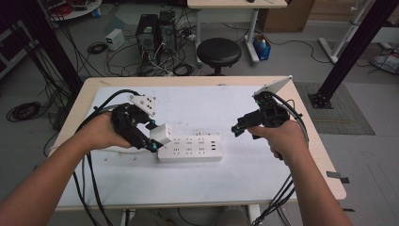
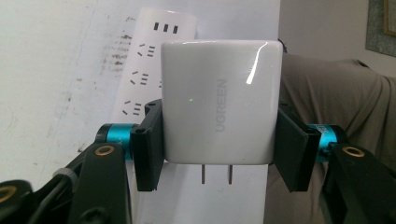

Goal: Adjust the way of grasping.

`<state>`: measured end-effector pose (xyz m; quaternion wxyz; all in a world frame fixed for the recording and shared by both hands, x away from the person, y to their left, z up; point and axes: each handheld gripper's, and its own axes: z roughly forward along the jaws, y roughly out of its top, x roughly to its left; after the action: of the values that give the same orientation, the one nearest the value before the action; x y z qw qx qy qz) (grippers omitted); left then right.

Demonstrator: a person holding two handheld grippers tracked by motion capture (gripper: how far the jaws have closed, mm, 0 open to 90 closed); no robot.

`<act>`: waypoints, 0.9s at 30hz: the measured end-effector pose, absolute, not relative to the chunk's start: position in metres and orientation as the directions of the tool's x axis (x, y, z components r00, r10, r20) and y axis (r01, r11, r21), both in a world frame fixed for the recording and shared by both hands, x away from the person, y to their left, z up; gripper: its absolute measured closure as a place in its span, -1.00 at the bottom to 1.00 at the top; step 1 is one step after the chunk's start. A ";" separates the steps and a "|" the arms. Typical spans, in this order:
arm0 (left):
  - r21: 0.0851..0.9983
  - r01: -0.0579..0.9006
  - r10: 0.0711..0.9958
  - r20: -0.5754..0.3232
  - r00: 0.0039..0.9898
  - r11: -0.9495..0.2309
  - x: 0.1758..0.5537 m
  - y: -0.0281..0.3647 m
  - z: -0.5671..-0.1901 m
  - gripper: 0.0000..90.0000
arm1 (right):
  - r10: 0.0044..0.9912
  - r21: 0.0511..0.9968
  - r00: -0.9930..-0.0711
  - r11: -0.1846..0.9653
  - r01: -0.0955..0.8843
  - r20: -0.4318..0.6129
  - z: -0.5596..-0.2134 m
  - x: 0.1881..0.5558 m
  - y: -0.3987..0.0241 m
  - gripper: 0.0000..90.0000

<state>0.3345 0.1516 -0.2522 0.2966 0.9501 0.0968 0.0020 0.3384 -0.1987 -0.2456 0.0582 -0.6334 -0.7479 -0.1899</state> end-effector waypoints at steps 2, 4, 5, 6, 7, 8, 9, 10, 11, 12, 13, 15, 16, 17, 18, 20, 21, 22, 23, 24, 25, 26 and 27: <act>0.563 0.177 0.179 -0.052 0.982 -0.807 0.335 0.150 -0.253 -0.05 | 0.906 0.206 -0.186 0.113 0.972 0.381 -0.247 0.338 -0.198 -0.76; 0.563 0.166 0.170 -0.045 0.984 -0.810 0.335 0.148 -0.253 -0.05 | 0.899 0.204 -0.183 0.108 0.973 0.398 -0.248 0.337 -0.197 -0.76; 0.574 0.170 0.171 -0.052 0.984 -0.801 0.333 0.145 -0.255 -0.05 | 0.872 0.188 -0.173 0.095 0.978 0.459 -0.253 0.337 -0.197 -0.76; 0.574 0.170 0.171 -0.052 0.984 -0.801 0.333 0.145 -0.255 -0.05 | 0.872 0.188 -0.173 0.095 0.978 0.459 -0.253 0.337 -0.197 -0.76; 0.568 0.148 0.153 -0.038 0.987 -0.810 0.333 0.143 -0.255 -0.05 | 0.855 0.174 -0.166 0.090 0.981 0.491 -0.257 0.337 -0.195 -0.76; 0.565 0.141 0.145 -0.039 0.989 -0.813 0.334 0.142 -0.256 -0.05 | 0.850 0.173 -0.166 0.090 0.981 0.500 -0.259 0.337 -0.195 -0.76; 0.566 0.135 0.139 -0.037 0.990 -0.813 0.333 0.140 -0.257 -0.05 | 0.839 0.169 -0.162 0.085 0.982 0.519 -0.261 0.337 -0.194 -0.76; 0.579 0.149 0.148 -0.048 0.988 -0.802 0.332 0.138 -0.258 -0.05 | 0.825 0.167 -0.160 0.081 0.983 0.542 -0.263 0.337 -0.194 -0.76; 0.565 0.126 0.127 -0.037 0.991 -0.816 0.333 0.137 -0.258 -0.05 | 0.814 0.165 -0.161 0.081 0.983 0.558 -0.264 0.337 -0.193 -0.76; 0.565 0.126 0.127 -0.037 0.991 -0.816 0.333 0.137 -0.258 -0.05 | 0.814 0.165 -0.161 0.081 0.983 0.558 -0.264 0.337 -0.193 -0.76; 0.570 0.125 0.126 -0.039 0.991 -0.812 0.333 0.133 -0.261 -0.05 | 0.776 0.154 -0.155 0.075 0.985 0.612 -0.267 0.336 -0.191 -0.76; 0.570 0.121 0.119 -0.040 0.992 -0.813 0.333 0.131 -0.262 -0.05 | 0.747 0.158 -0.159 0.072 0.985 0.646 -0.269 0.335 -0.188 -0.76; 0.563 0.105 0.103 -0.035 0.994 -0.820 0.334 0.130 -0.262 -0.05 | 0.731 0.149 -0.152 0.069 0.986 0.665 -0.270 0.334 -0.185 -0.75; 0.585 0.134 0.126 -0.054 0.991 -0.800 0.331 0.127 -0.264 -0.05 | 0.716 0.152 -0.158 0.074 0.986 0.680 -0.273 0.334 -0.182 -0.75; 0.585 0.134 0.126 -0.054 0.991 -0.800 0.331 0.127 -0.264 -0.05 | 0.703 0.137 -0.153 0.079 0.987 0.695 -0.275 0.334 -0.179 -0.76; 0.576 0.111 0.107 -0.040 0.993 -0.810 0.333 0.125 -0.264 -0.05 | 0.686 0.135 -0.152 0.079 0.988 0.711 -0.278 0.334 -0.175 -0.75; 0.565 0.091 0.094 -0.024 0.995 -0.820 0.334 0.122 -0.264 -0.05 | 0.656 0.120 -0.143 0.080 0.990 0.742 -0.281 0.334 -0.169 -0.76; 0.567 0.088 0.091 -0.022 0.996 -0.819 0.334 0.121 -0.265 -0.05 | 0.633 0.117 -0.143 0.083 0.990 0.761 -0.284 0.334 -0.166 -0.75; 0.567 0.088 0.091 -0.022 0.996 -0.819 0.334 0.121 -0.265 -0.05 | 0.633 0.117 -0.143 0.083 0.990 0.761 -0.284 0.334 -0.166 -0.75; 0.572 0.095 0.097 -0.027 0.995 -0.815 0.333 0.118 -0.267 -0.05 | 0.615 0.112 -0.139 0.082 0.990 0.776 -0.285 0.334 -0.163 -0.75; 0.569 0.090 0.094 -0.023 0.995 -0.817 0.331 0.114 -0.269 -0.05 | 0.562 0.105 -0.134 0.084 0.991 0.816 -0.289 0.335 -0.157 -0.70; 0.566 0.084 0.089 -0.018 0.996 -0.820 0.331 0.113 -0.269 -0.05 | 0.545 0.107 -0.134 0.082 0.991 0.827 -0.291 0.336 -0.154 -0.69; 0.570 0.085 0.090 -0.020 0.996 -0.817 0.331 0.111 -0.270 -0.05 | 0.520 0.109 -0.138 0.086 0.990 0.843 -0.293 0.336 -0.151 -0.69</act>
<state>0.3307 0.1113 -0.2704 0.2988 0.9532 0.0459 0.0039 0.3363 -0.1510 -0.2933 0.3244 -0.5707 -0.6616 -0.3625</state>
